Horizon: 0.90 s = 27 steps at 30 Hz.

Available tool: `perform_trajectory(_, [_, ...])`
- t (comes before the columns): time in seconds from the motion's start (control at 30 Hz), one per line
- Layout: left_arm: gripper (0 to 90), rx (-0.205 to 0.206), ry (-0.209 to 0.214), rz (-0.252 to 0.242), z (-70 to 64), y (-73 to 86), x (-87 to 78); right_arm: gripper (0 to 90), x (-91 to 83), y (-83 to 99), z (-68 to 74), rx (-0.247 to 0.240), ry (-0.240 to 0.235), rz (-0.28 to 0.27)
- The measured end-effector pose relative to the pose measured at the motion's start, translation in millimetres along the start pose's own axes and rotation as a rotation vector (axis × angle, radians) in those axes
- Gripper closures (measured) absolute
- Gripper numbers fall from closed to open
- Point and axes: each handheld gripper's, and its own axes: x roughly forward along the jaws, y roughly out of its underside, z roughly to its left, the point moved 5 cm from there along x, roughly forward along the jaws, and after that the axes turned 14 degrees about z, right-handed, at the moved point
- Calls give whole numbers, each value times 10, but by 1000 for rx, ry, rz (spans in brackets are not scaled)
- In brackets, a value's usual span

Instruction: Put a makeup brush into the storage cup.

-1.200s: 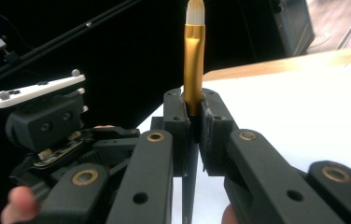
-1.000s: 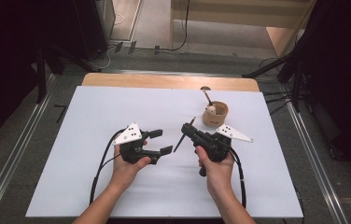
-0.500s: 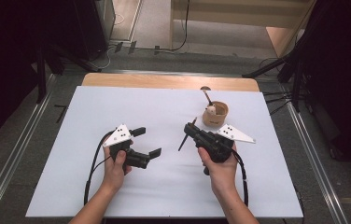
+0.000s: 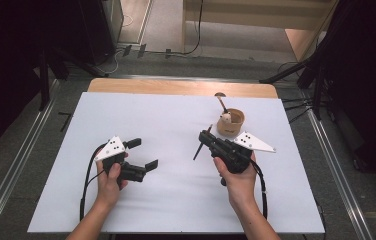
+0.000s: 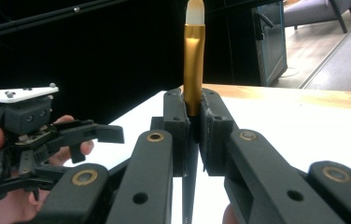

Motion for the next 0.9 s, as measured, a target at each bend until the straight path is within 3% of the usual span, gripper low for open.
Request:
perform_trajectory(0.53, [0,-64,-70,-21,209,219,-313,842,-91,-97,-101,-31,66,-11])
perform_trajectory(0.9, [0,-70,-110,-18,260,336,-443,842,-210,-243,-172,-60,95,-36])
